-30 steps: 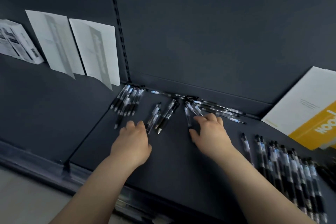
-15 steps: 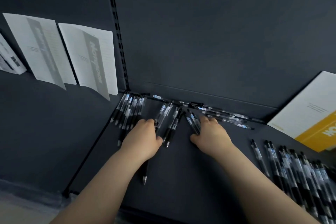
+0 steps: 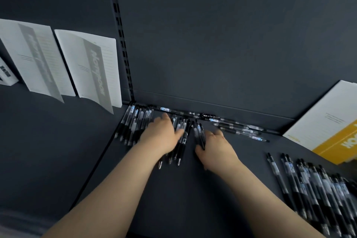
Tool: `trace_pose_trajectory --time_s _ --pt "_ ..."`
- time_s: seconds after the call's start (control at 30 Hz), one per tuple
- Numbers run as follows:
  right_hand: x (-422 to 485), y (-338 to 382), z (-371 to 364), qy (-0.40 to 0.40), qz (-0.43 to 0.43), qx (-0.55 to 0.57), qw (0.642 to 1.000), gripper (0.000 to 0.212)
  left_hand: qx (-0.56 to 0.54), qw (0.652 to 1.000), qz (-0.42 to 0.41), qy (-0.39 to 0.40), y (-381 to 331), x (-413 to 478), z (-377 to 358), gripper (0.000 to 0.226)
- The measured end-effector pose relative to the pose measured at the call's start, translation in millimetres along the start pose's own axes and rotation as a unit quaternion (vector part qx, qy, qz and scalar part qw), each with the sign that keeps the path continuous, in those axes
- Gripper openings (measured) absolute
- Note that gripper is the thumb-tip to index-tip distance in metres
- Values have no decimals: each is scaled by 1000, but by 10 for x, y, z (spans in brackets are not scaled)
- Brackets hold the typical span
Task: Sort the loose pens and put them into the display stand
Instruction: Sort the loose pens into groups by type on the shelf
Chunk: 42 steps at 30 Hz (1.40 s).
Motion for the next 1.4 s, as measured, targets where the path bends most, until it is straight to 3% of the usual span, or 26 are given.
trace_pose_trajectory --time_s 0.1,0.27,0.33,0.4,0.43,0.47,0.53,0.6,0.67,0.73,0.77,0.87,0.93,1.0,1.07,1.17,1.27,1.4 --pt "-19 2 -27 -6 8 -6 1000 33 35 999 -5 20 -178 -59 -218 93" --pt "-133 -20 -18 5 19 0 1000 16 50 998 -30 23 -285 -157 -335 88" --pt "-191 -77 7 -9 23 46 999 13 27 998 -37 31 -252 -191 -293 76" --pt "-250 -170 24 -7 11 144 990 19 -106 993 -39 43 -195 -221 -267 40" --pt "-295 -208 33 7 1 227 974 16 -228 972 -19 61 -177 -255 -272 22" --pt "-352 -239 41 28 -9 333 943 14 -368 926 11 87 -180 -303 -286 11" --pt "-459 -288 51 61 -16 537 841 15 -593 789 73 144 -256 -435 -311 8" --pt "-558 -342 94 73 -12 651 755 14 -695 689 98 181 -369 -563 -342 14" --pt "-653 -419 155 71 -10 688 722 14 -724 652 100 200 -487 -667 -367 16" --pt "-743 -560 204 49 -17 674 737 14 -733 642 102 202 -597 -727 -418 20" --pt "-792 -663 220 30 -23 640 767 14 -731 644 104 200 -656 -755 -456 21" --pt "-957 -1033 325 -60 -34 411 909 9 -715 660 112 199 -857 -854 -580 19" --pt "-1054 -1279 427 -118 -32 258 958 22 -702 672 119 204 -1009 -915 -679 18" --pt "-1109 -1464 483 -123 -58 169 976 50 -691 683 120 204 -1139 -952 -770 18" --pt "-1168 -1649 516 -124 -78 117 982 59 -685 689 121 206 -1329 -993 -873 19" --pt "-1196 -1838 498 -135 -70 35 988 60 -691 680 122 214 -1552 -1046 -996 19" --pt "-1171 -1948 476 -96 -49 -37 993 49 -701 666 123 225 -1694 -1082 -1062 21" --pt "-1198 -2005 508 -138 18 -4 990 42 -725 633 132 236 -1773 -1092 -1136 25"
Point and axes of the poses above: each hand's wrist, its own x-axis towards the middle knuckle, its own z-axis out of the back of the hand, y = z × x, the point moved 2 cm from there along x, towards the middle knuckle, and after that the axes turned 1 degree about -x, right-handed, at the moved point
